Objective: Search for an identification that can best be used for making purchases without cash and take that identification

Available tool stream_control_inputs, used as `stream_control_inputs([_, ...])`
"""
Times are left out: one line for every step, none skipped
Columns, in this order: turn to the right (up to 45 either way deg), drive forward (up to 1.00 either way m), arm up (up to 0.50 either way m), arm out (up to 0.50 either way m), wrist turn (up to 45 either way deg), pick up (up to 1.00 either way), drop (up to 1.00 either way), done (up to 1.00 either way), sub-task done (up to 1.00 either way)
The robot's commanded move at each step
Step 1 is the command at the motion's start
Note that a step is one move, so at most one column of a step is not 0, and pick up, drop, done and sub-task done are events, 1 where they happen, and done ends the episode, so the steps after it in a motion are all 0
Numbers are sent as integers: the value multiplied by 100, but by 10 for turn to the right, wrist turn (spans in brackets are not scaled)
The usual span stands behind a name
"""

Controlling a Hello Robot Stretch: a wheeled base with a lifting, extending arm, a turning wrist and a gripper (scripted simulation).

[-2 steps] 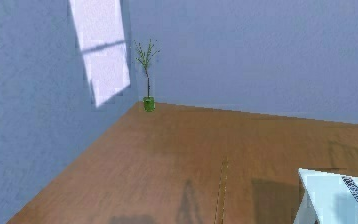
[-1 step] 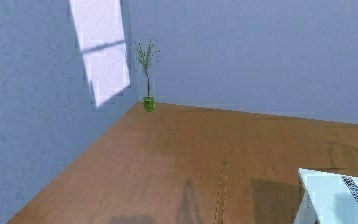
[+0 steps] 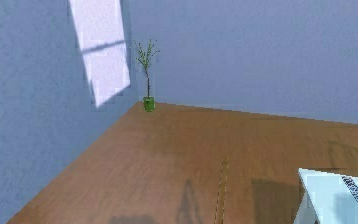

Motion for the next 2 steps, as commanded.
stream_control_inputs([0, 0, 0, 0, 450, 0, 0, 0, 0])
stream_control_inputs([0, 0, 0, 0, 450, 0, 0, 0, 0])
